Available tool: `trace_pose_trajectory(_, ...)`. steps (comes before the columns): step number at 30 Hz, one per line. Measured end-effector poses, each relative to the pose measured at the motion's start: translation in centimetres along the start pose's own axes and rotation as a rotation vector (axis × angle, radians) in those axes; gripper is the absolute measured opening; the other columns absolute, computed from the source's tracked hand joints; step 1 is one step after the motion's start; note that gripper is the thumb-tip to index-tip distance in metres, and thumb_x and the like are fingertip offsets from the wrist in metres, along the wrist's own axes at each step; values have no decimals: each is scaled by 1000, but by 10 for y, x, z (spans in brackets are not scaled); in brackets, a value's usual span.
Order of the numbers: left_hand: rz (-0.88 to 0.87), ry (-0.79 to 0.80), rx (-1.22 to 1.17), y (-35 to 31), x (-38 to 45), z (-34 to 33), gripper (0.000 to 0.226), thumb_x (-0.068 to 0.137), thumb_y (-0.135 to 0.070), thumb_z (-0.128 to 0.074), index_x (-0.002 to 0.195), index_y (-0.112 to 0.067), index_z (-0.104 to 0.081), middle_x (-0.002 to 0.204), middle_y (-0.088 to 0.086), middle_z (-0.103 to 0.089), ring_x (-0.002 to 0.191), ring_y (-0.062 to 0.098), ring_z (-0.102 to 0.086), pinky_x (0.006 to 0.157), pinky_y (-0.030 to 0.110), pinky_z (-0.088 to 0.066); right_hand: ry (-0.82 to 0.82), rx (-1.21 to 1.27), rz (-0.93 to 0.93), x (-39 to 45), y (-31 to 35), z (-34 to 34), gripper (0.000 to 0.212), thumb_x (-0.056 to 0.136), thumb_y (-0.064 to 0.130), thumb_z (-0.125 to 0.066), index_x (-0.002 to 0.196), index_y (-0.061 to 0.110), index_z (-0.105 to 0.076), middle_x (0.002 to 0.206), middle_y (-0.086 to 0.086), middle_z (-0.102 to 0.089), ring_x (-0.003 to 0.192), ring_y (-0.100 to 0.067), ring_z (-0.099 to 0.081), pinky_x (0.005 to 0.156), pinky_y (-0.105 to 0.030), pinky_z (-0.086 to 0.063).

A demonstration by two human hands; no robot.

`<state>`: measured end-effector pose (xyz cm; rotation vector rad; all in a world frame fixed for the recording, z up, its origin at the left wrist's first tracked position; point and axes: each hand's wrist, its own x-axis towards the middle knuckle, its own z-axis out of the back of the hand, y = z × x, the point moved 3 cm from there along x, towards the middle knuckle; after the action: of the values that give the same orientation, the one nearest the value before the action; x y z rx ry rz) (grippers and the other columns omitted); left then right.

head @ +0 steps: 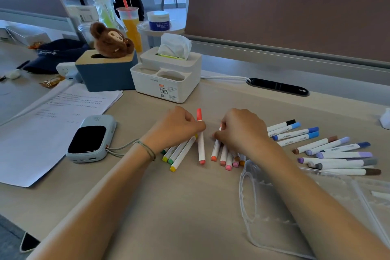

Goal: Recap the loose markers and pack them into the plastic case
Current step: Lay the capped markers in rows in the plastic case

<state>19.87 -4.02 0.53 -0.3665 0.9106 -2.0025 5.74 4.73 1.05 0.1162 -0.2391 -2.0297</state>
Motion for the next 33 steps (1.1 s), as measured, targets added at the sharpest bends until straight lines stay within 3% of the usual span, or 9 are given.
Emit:
trace_pose_trajectory(3, -6, 22, -52, -1, 0, 4, 39, 88, -31, -64, 83, 7, -71, 56, 2, -49, 47, 10, -39, 44, 16, -35, -30, -102, -6, -3, 9, 0, 42, 86, 56, -70, 70, 21, -54, 69, 0, -56, 62, -18, -50, 58, -29, -36)
trace_pose_trajectory(7, -3, 26, -225, -3, -2, 11, 35, 91, -25, -59, 75, 6, -67, 57, 3, -58, 46, 11, -47, 43, 17, -39, -14, -71, -39, -5, 15, -5, 34, 85, 45, -71, 69, 21, -52, 68, 0, -55, 63, -18, -52, 59, -29, -38)
trace_pose_trajectory(10, -35, 22, -384, -7, -7, 16, 27, 94, -19, -55, 77, -1, -65, 62, 9, -63, 53, 18, -56, 44, 21, -36, 79, 169, -99, -2, 10, 3, 35, 82, 41, -72, 67, 10, -66, 58, 0, -55, 56, -17, -52, 56, -27, -38)
trace_pose_trajectory(13, -68, 38, -544, -12, -11, 19, 20, 96, -15, -52, 88, 0, -64, 76, 25, -65, 54, 18, -59, 47, 24, -39, 61, 502, -94, -4, -1, 30, 36, 81, 30, -71, 68, -3, -72, 50, -4, -46, 48, -18, -39, 51, -27, -31)
trace_pose_trajectory(17, -114, 162, -731, -24, -19, 14, 15, 98, -11, -53, 90, -2, -62, 79, 20, -64, 58, 20, -55, 48, 23, -43, 138, 806, -106, -27, -19, 55, 29, 90, 24, -67, 76, 0, -78, 66, -10, -73, 51, -16, -59, 59, -28, -46)
trace_pose_trajectory(22, -158, 338, -691, -45, -38, -14, 17, 96, -8, -57, 104, -2, -71, 83, 17, -65, 75, 28, -56, 58, 24, -49, 201, 964, -98, -68, -52, 66, 27, 94, 12, -63, 71, 8, -77, 67, -13, -72, 54, -18, -63, 52, -24, -49)
trace_pose_trajectory(27, -154, 492, -682, -59, -64, -51, 21, 87, -9, -64, 106, -7, -72, 88, 19, -70, 78, 31, -55, 57, 25, -46, 201, 1000, -133, -103, -82, 63, 14, 92, 3, -62, 94, -5, -74, 74, -16, -73, 60, -20, -67, 55, -27, -54)
trace_pose_trajectory(30, -171, 479, -632, -66, -79, -66, 20, 93, -7, -64, 111, -9, -71, 88, 10, -75, 78, 19, -62, 62, 22, -48, 173, 1015, -168, -119, -97, 58, 15, 93, 2, -61, 92, -5, -74, 75, -19, -73, 59, -21, -66, 55, -28, -54)
trace_pose_trajectory(33, -190, 379, -537, -67, -85, -76, 25, 86, -18, -77, 110, -13, -74, 79, 4, -74, 80, 22, -66, 76, 31, -56, 156, 1009, -204, -130, -105, 47, 15, 92, 8, -65, 89, -3, -76, 87, -24, -74, 62, -21, -64, 57, -28, -55)
